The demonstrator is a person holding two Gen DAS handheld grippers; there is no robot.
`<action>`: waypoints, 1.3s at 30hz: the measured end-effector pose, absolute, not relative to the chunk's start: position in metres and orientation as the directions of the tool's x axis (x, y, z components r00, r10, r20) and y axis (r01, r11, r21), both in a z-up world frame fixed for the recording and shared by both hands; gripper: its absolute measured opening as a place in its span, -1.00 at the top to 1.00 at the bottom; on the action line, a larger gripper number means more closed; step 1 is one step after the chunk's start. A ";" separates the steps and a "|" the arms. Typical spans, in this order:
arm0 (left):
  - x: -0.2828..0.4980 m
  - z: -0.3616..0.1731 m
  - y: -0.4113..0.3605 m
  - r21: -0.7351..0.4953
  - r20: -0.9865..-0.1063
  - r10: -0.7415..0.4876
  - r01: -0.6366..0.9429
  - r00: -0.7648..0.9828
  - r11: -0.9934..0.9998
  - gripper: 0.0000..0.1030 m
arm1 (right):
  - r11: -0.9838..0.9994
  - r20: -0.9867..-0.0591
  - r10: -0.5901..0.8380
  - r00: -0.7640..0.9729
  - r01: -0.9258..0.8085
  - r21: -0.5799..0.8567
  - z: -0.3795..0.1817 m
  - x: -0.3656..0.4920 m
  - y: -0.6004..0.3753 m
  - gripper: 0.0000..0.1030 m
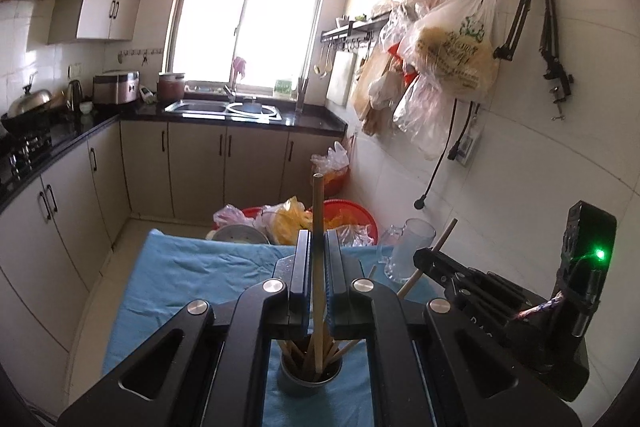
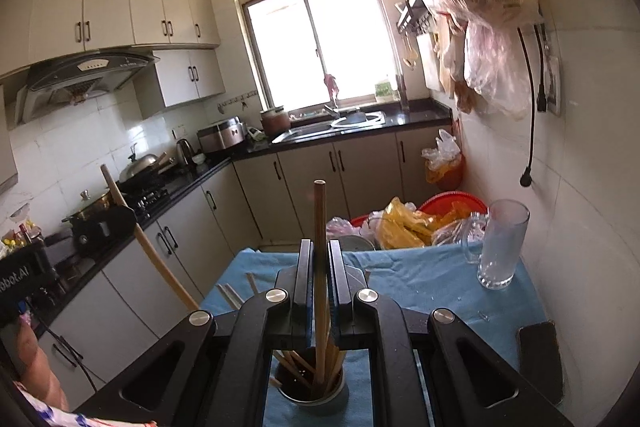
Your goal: Organize utensils
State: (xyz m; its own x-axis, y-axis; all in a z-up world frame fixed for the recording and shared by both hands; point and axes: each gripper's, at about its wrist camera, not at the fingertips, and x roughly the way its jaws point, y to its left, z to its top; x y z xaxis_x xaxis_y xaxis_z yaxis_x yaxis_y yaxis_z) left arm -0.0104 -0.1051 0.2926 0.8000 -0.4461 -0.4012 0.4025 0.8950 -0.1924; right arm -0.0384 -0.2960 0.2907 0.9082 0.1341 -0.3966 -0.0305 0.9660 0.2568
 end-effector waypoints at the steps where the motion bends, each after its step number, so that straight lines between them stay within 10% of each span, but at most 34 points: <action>1: -0.007 0.288 -0.106 -0.194 -0.406 -0.445 0.401 0.798 0.895 0.89 | 0.965 -0.401 0.135 0.906 -0.028 0.262 0.287 -0.036 -0.297 0.87; 39: 0.028 0.186 -0.114 -0.178 -0.565 -0.384 0.346 0.731 0.921 0.89 | 0.953 -0.548 0.210 0.810 -0.044 0.299 0.195 0.009 -0.289 0.86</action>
